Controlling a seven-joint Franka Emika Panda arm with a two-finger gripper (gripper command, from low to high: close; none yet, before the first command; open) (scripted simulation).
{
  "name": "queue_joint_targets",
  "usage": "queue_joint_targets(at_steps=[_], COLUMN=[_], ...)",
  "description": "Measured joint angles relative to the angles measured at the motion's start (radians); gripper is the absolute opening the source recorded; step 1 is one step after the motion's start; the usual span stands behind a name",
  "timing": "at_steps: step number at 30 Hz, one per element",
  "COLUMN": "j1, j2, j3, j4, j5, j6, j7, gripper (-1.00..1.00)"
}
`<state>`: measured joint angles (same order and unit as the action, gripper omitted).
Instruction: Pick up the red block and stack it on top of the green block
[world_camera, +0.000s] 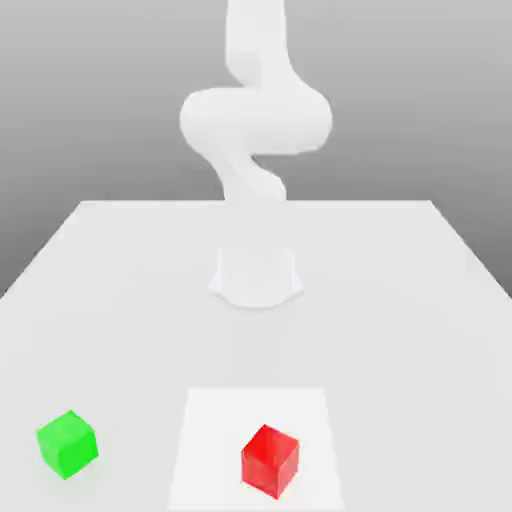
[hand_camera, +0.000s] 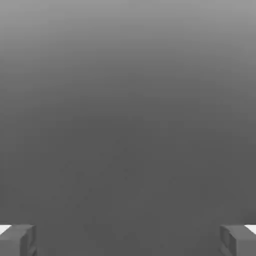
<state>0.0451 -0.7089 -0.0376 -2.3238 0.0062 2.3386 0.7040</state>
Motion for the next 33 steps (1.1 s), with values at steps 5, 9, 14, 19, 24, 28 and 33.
queue_joint_targets(at_steps=[5,9,14,19,24,28,33], j1=[0.082,0.138,0.186,0.203,0.189,0.155,0.145], j2=[0.187,0.332,0.515,0.695,0.870,1.014,1.046], j3=[-0.071,-0.119,-0.156,-0.159,-0.145,-0.100,-0.087], j4=[-0.049,-0.087,-0.134,-0.181,-0.222,-0.206,-0.201], j5=[0.023,0.048,0.083,0.103,0.078,0.127,0.139], j6=[0.080,0.141,0.216,0.293,0.379,0.493,0.518], j7=[-0.204,-0.368,-0.575,-0.771,-0.919,-0.973,-0.982], gripper=[0.00,0.00,0.00,0.00,0.00,0.00,-1.00])
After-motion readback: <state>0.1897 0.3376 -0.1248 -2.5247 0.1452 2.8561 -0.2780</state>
